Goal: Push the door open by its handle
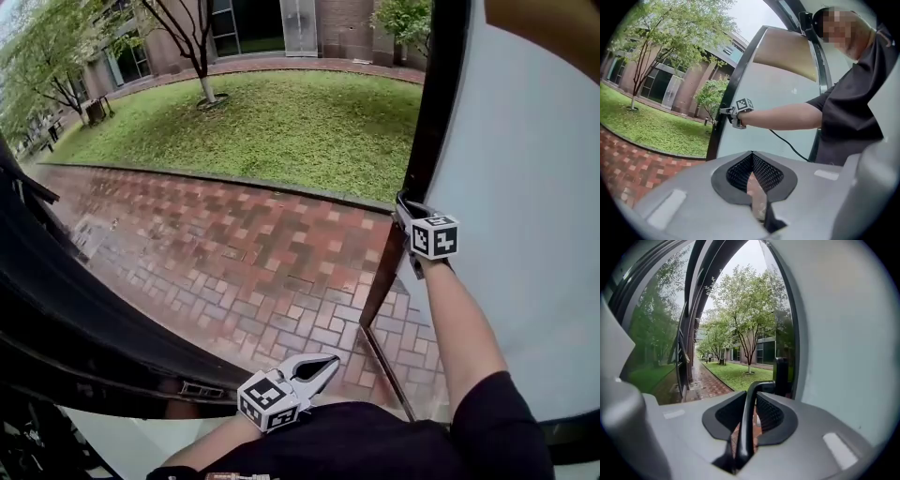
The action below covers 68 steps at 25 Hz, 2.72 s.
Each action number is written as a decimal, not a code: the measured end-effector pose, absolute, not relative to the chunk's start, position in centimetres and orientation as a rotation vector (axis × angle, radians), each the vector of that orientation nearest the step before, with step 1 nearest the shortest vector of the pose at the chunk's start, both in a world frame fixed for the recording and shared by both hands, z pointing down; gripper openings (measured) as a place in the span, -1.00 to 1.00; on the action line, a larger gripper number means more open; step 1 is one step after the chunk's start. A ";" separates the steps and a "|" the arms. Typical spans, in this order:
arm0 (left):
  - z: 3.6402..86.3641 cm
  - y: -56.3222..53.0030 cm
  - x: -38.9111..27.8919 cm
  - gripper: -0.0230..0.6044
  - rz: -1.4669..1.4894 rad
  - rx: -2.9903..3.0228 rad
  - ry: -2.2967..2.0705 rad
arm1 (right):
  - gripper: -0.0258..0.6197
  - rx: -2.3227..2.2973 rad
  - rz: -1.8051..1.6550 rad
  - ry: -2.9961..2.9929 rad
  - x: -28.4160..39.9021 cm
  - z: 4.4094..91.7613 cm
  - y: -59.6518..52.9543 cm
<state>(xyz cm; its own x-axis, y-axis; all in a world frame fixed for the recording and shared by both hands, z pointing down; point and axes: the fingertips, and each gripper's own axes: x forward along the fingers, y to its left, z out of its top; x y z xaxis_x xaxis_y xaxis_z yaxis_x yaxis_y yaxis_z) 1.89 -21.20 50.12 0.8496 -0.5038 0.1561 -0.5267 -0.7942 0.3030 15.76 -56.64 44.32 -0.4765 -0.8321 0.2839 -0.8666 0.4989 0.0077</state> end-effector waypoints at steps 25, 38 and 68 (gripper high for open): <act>51.7 -60.3 9.8 -0.93 0.058 2.772 -0.809 | -0.66 1.741 0.019 -2.314 39.7 48.0 -66.4; 51.8 -70.8 13.5 -0.93 0.040 2.717 -0.755 | -0.66 1.324 0.258 -2.599 35.2 58.8 -64.4; 54.9 -75.8 3.9 -0.93 0.029 2.721 -0.781 | -0.66 1.319 0.201 -2.659 27.0 56.4 -73.2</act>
<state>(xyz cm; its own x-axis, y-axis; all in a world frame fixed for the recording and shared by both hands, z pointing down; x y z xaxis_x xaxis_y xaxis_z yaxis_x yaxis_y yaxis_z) 3.89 -75.84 54.93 0.8514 -0.5142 0.1035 -0.5205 -0.8037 0.2883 26.97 -73.24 56.39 -0.5959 -0.7758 0.2074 -0.7982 0.6006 -0.0468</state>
